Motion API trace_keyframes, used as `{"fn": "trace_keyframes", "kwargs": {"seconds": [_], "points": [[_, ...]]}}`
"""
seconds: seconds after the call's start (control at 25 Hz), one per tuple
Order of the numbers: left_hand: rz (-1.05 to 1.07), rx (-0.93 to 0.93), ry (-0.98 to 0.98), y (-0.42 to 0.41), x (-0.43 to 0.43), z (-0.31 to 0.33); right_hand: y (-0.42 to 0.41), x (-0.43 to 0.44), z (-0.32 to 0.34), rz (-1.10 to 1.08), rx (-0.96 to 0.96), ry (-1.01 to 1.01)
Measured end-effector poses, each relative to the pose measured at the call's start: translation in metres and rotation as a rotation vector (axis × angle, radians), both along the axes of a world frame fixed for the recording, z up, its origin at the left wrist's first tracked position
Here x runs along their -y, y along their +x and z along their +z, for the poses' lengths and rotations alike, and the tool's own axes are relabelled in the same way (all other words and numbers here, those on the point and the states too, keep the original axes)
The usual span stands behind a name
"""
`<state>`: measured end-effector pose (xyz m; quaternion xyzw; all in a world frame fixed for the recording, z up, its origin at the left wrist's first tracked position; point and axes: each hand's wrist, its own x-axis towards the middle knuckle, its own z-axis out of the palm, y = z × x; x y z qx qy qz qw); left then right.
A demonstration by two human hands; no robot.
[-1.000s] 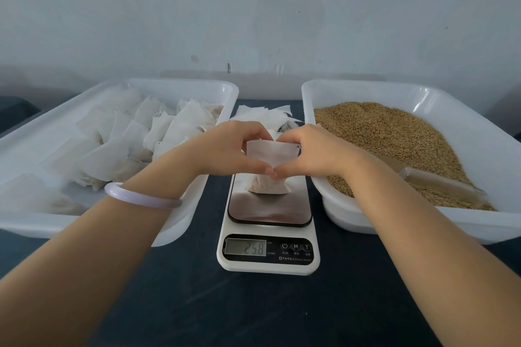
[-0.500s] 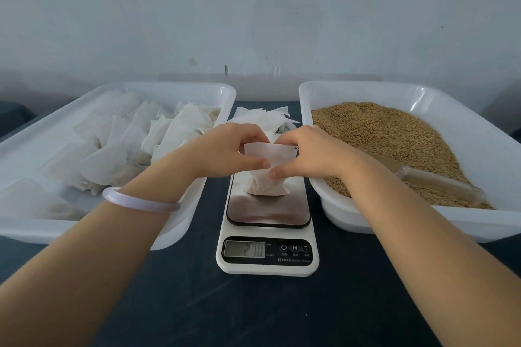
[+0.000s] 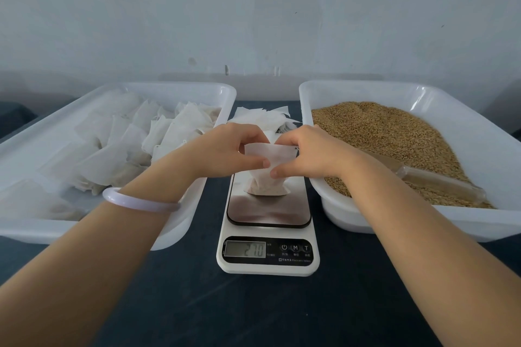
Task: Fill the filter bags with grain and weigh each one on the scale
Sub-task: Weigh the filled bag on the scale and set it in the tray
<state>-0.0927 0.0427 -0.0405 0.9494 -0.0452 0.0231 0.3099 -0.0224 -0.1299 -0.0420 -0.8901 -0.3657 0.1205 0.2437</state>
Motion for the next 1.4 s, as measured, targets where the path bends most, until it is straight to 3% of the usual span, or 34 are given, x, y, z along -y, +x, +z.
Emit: {"fn": "trace_keyframes", "kwargs": {"seconds": [1.32,1.4], "points": [[-0.009,0.021,0.069,-0.0009,0.0005,-0.0010,-0.0002,0.0000,-0.0007,0.004,0.024,-0.019],[0.029,0.075,0.025,-0.0003,0.0005,-0.0004,-0.0002,0.0004,0.0010,0.002,0.074,0.079]]}}
